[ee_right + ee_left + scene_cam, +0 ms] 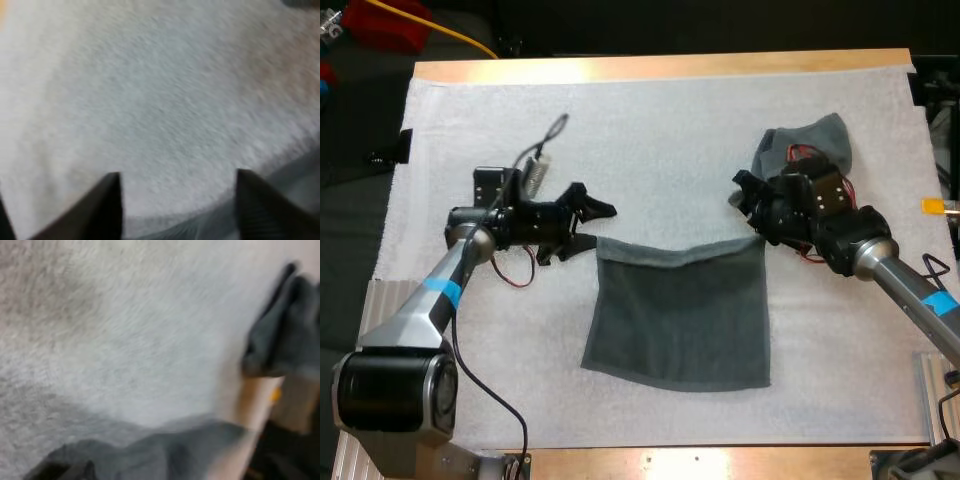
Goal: Pick towel from pile, fold and stack
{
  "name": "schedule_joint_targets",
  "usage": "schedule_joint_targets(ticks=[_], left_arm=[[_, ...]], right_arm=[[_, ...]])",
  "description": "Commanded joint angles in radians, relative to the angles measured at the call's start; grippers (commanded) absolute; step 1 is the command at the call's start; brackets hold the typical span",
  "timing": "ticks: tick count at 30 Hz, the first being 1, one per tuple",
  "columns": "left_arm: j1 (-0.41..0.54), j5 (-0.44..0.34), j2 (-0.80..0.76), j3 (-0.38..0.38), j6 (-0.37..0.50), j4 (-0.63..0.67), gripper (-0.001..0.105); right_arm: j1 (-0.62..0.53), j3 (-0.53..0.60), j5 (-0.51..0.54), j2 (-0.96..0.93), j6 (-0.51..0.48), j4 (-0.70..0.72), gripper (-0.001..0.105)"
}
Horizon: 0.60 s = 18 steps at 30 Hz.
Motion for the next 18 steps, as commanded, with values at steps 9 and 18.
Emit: schedule_joint_targets(ticks=[9,18], left_arm=[[0.052,0.134,-0.007,-0.006,0.084,-0.036,0.065],[0.024,0.043,-0.090,-0.006,0.406,0.109,0.062]], right_arm=[[-0.002,-0.001,-0.084,-0.036,-0.186,-0.073,0.059],[-0.002,-0.001,-0.084,-0.125,-0.386,0.113,0.059]])
